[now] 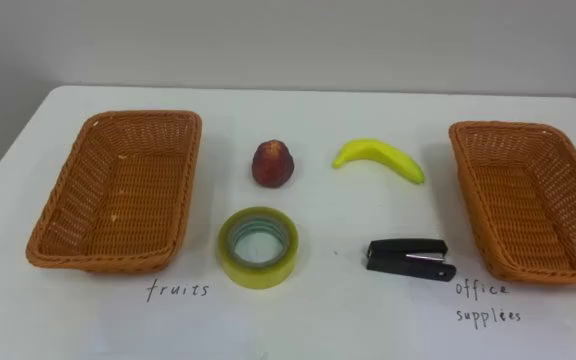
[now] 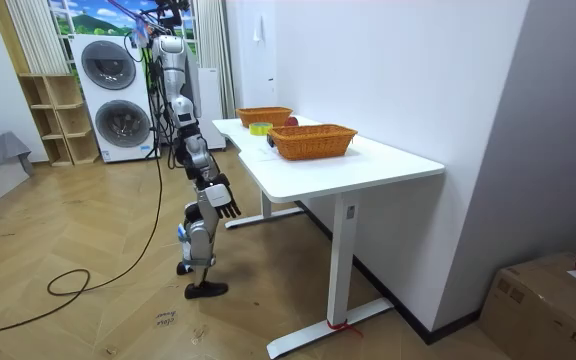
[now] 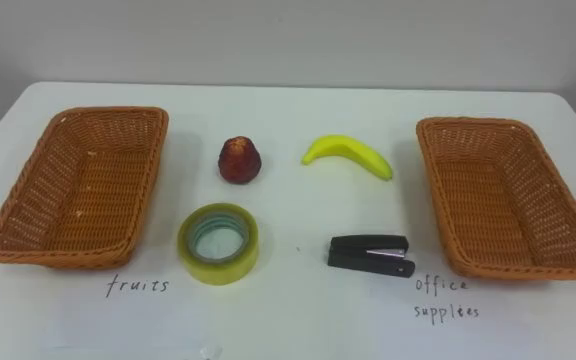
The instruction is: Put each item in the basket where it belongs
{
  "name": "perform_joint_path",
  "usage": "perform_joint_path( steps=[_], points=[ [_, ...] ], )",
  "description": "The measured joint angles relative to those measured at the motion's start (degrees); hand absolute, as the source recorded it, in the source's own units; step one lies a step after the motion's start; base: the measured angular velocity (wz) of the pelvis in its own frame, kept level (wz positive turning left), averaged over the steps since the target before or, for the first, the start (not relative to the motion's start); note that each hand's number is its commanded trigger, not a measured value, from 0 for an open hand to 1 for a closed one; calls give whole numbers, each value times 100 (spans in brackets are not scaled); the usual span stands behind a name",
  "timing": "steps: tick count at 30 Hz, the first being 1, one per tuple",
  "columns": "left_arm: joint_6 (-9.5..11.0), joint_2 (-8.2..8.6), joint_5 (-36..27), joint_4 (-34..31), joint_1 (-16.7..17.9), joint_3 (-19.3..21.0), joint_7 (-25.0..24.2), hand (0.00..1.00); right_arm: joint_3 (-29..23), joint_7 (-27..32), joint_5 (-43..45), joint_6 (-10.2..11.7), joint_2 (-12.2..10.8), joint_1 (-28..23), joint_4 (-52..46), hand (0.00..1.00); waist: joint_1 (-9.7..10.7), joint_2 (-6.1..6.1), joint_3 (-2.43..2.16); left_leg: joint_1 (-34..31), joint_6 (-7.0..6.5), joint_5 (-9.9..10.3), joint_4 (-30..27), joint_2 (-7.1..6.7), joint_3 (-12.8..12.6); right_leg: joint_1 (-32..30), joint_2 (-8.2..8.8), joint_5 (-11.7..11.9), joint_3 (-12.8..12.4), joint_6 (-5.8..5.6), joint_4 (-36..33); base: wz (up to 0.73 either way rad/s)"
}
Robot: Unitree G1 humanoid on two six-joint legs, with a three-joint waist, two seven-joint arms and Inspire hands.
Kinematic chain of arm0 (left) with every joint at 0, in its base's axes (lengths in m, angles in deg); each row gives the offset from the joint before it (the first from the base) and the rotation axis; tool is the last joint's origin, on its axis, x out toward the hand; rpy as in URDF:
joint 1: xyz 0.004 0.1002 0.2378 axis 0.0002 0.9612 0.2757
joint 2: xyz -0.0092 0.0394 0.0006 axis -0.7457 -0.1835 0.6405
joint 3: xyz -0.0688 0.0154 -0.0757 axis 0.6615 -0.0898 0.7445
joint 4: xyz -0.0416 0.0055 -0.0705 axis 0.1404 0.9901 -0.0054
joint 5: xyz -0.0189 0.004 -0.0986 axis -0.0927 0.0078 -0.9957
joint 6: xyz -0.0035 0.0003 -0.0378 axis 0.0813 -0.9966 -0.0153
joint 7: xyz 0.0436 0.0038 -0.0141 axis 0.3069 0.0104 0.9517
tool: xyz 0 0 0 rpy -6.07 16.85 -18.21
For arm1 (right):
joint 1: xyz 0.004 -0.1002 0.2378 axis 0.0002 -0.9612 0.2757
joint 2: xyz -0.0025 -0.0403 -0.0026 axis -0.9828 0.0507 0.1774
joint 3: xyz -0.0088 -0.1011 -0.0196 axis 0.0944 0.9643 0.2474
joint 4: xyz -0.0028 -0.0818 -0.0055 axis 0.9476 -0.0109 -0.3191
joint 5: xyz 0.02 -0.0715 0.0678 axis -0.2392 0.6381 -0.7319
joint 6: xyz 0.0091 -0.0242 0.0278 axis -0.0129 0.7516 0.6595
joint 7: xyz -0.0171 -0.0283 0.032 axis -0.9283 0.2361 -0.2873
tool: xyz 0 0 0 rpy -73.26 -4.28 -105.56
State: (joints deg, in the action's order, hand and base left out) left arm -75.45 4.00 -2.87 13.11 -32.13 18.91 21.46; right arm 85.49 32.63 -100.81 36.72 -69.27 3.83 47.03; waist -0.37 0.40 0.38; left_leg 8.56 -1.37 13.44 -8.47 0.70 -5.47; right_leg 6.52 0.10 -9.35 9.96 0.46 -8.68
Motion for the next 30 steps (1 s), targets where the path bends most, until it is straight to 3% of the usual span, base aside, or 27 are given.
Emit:
perform_joint_path(
  steps=[25, 27, 30],
  points=[
    [-4, -11, 29, -94, 74, 1, 179, 0, -103, 243, -323, 8, -2, -101, 25, 0, 15, 18, -25, -41, 0, -1, 15, -2, -55, -71, -7, -3, -57, -1, 16, 0],
    [-5, -11, 28, -128, 106, 8, 220, 0, -184, 281, -408, 7, -7, -128, 32, 0, 29, 25, -42, -27, -1, -1, 7, -4, -47, -52, -5, -3, -60, -1, 17, 0],
    [-5, -14, 139, -125, 151, 182, 236, 0, -613, 362, -536, 1, -4, -195, 31, 0, 96, 52, -28, 17, -1, -1, 3, -8, -46, 2, 2, -10, -62, -9, 19, 0]
  ],
)
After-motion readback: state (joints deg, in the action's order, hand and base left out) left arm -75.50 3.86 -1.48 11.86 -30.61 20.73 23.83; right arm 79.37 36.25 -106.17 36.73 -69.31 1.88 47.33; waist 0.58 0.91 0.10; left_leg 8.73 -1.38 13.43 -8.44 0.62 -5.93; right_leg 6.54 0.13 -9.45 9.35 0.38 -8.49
